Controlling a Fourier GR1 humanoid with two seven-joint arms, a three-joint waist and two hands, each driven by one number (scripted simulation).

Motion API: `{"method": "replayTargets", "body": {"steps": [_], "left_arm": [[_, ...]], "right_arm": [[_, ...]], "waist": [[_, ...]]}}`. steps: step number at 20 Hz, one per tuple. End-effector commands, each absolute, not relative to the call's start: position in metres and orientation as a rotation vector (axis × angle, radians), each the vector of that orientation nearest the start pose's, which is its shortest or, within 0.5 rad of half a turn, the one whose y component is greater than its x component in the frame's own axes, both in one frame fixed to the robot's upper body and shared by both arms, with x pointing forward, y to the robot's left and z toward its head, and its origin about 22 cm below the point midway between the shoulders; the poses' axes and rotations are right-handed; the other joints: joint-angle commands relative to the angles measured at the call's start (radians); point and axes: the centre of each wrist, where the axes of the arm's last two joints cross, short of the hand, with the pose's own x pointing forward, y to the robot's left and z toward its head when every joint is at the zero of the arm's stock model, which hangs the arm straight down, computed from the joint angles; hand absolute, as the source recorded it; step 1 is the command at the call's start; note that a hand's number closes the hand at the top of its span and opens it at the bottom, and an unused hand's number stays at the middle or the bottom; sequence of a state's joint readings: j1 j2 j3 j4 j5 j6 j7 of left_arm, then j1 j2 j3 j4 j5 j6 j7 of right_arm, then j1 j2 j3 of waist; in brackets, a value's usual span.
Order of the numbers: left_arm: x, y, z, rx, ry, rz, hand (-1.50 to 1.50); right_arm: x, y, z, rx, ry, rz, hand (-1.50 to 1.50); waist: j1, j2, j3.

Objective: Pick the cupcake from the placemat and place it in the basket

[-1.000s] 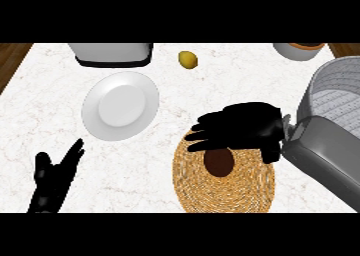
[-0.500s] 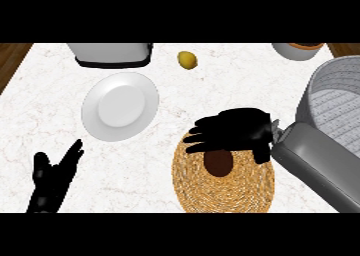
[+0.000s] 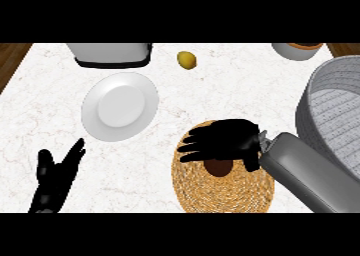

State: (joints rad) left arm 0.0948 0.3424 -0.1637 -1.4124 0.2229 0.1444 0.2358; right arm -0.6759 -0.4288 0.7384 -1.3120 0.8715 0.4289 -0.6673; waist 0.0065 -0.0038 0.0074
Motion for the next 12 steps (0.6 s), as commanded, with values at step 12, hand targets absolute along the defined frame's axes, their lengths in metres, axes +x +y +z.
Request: {"method": "replayTargets", "body": {"steps": [12], "left_arm": [[0.205, 0.292, -0.046, 0.148, -1.012, -0.023, 0.0]], "right_arm": [[0.319, -0.101, 0.04, -0.059, 1.69, -2.972, -1.5]], "waist": [[-0.002, 0.003, -0.007]]}}
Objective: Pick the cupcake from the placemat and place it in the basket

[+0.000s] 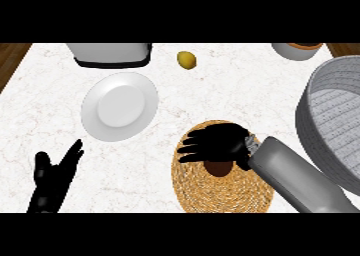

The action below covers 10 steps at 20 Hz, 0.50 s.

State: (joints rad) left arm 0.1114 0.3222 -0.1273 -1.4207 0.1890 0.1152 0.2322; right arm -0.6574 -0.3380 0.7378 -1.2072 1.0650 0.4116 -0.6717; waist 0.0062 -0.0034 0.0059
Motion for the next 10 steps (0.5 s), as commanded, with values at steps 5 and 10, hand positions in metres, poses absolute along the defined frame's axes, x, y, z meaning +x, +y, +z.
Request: {"method": "replayTargets", "body": {"steps": [5, 10], "left_arm": [[0.195, 0.306, -0.056, 0.172, -1.007, -0.029, 0.0], [0.192, 0.301, -0.046, 0.154, -1.019, -0.019, 0.0]], "right_arm": [[0.336, -0.122, 0.026, -0.095, 1.712, -2.947, -1.5], [0.339, -0.129, 0.014, -0.1, 1.688, -2.961, -1.5]], "waist": [[0.0, 0.004, -0.006], [0.003, 0.004, -0.006]]}}
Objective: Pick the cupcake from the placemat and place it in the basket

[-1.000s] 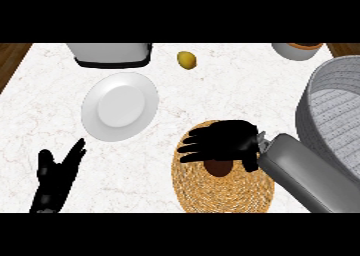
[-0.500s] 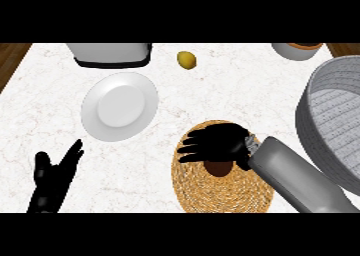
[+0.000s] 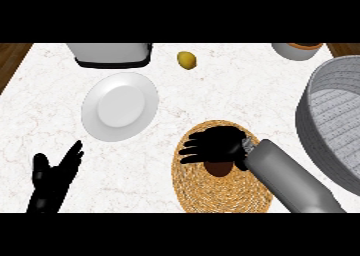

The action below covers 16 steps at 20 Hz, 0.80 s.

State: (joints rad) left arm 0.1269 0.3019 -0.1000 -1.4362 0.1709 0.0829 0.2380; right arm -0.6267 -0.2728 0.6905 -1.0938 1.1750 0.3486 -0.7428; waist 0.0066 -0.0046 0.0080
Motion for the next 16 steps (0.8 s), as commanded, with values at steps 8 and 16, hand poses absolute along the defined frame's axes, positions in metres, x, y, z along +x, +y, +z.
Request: {"method": "replayTargets", "body": {"steps": [8, 16], "left_arm": [[0.204, 0.294, -0.048, 0.137, -1.001, -0.04, 0.0], [0.189, 0.305, -0.054, 0.158, -1.008, -0.025, 0.0]], "right_arm": [[0.33, -0.115, 0.0, -0.053, 1.732, -2.776, 1.5], [0.314, -0.125, -0.016, 0.167, 1.861, -2.876, 1.5]], "waist": [[0.002, 0.006, -0.008], [-0.01, 0.001, -0.008]]}}
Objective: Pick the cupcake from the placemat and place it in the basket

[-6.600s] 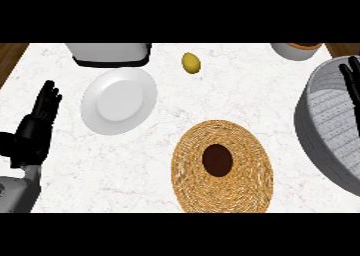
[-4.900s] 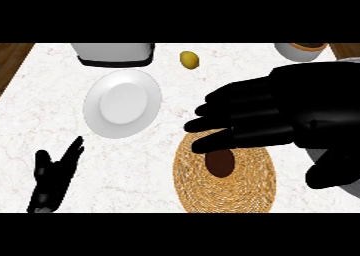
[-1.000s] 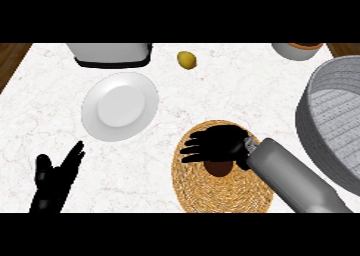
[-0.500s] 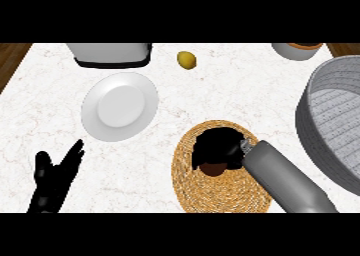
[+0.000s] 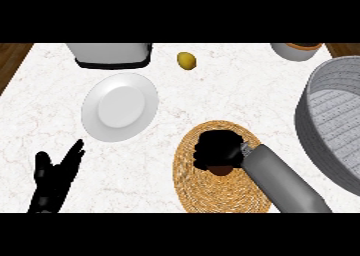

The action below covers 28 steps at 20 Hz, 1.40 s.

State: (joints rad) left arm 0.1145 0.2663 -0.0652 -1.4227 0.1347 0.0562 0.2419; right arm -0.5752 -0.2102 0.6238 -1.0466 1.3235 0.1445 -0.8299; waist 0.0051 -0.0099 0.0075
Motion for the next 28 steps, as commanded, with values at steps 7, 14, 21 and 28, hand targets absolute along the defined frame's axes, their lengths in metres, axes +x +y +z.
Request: {"method": "replayTargets", "body": {"steps": [7, 14, 21, 28], "left_arm": [[0.17, 0.326, -0.055, 0.244, -0.963, 0.103, 0.0], [0.162, 0.327, -0.054, 0.235, -0.966, 0.09, 0.0], [0.164, 0.314, -0.054, 0.21, -0.966, 0.061, 0.0], [0.182, 0.305, -0.047, 0.198, -0.989, 0.027, 0.0]], "right_arm": [[0.291, -0.223, -0.055, 1.282, 2.213, -3.347, 1.5], [0.258, -0.191, -0.019, 1.795, 3.182, -2.532, 1.5], [0.24, -0.197, 0.077, 1.55, 3.937, -1.128, 1.5], [0.181, -0.233, 0.178, 1.972, 3.857, -0.663, 1.5]], "waist": [[-0.175, -0.027, -0.011], [-0.131, -0.021, -0.01], [-0.11, -0.022, -0.01], [-0.067, -0.005, -0.011]]}}
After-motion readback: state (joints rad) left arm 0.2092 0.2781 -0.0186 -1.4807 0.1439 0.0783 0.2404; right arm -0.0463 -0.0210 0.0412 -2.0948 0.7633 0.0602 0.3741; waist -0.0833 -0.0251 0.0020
